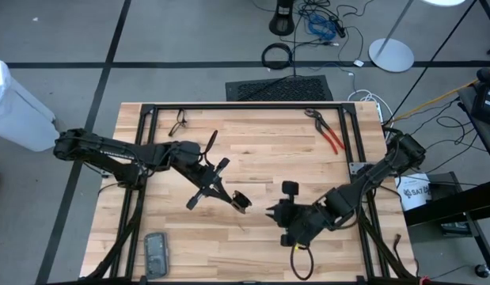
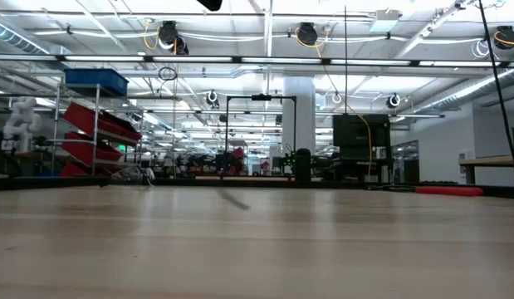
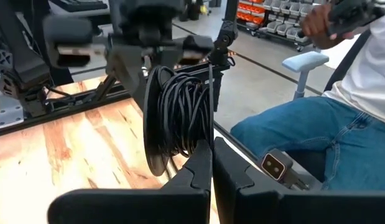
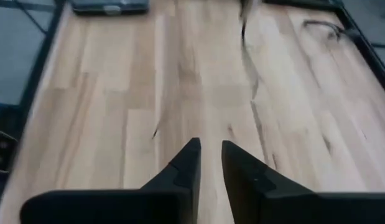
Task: Coil cords
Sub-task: Coil the black wire onto the spool
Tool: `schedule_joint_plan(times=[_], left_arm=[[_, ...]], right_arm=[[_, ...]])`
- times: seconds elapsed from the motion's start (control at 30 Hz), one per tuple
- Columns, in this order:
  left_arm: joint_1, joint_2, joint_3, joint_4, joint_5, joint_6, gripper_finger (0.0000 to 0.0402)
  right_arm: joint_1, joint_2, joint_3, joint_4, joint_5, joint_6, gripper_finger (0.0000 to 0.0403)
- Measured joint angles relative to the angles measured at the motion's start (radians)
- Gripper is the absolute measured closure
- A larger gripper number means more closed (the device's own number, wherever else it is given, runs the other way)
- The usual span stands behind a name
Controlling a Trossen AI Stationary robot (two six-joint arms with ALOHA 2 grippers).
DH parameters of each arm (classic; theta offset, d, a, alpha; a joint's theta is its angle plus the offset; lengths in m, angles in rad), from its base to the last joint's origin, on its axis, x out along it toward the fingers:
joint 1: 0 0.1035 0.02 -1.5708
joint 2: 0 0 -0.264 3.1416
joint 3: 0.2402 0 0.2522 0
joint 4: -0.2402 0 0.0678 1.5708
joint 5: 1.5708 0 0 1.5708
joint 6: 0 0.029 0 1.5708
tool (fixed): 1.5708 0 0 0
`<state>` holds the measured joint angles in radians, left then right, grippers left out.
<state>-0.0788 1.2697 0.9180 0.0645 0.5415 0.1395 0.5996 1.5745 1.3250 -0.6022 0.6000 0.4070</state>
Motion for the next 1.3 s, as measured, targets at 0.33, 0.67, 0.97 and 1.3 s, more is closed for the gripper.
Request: schedule_joint_plan(times=[0.33, 0.67, 0.97, 1.3], left_arm=[[0.000, 0.000, 0.000, 0.001, 0.000, -0.001, 0.0400], [0.000, 0.000, 0.000, 0.005, -0.008, -0.002, 0.0400], [0.001, 0.000, 0.000, 0.005, -0.019, 0.001, 0.0400], [0.001, 0.000, 0.000, 0.005, -0.020, 0.006, 0.0400]], right_arm=[[0.040, 0.007, -0.350, 0.541, 0.160, 0.140, 0.0337], [0.004, 0.178, -0.530, 1.079, 0.240, 0.086, 0.0336], [-0.054, 0.333, -0.493, 1.255, 0.237, 0.047, 0.0336], [-0.093, 0.408, -0.417, 1.257, 0.248, 0.075, 0.0336]])
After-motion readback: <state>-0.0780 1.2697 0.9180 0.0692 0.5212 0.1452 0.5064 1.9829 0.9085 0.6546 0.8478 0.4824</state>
